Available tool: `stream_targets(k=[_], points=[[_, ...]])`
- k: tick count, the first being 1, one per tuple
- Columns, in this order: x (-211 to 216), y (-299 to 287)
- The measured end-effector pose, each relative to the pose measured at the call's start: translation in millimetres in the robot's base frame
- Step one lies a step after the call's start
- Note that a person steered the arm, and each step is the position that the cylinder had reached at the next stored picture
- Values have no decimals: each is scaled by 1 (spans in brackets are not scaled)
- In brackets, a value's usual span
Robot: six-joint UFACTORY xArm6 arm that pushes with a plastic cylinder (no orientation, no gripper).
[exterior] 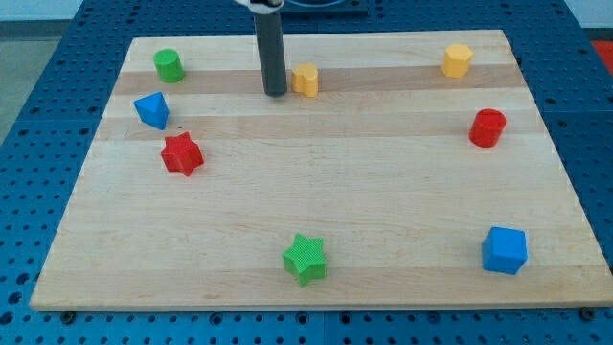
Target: Place the yellow heart towards the top center
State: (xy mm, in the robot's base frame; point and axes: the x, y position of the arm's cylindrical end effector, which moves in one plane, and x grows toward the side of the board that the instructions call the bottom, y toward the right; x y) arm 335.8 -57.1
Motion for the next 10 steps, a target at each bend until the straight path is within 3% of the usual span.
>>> stream_targets(k=[1,2,4,6,8,10], points=[[19,20],[10,51],[-46,54],[-32,54],[12,27],[-30,-21]])
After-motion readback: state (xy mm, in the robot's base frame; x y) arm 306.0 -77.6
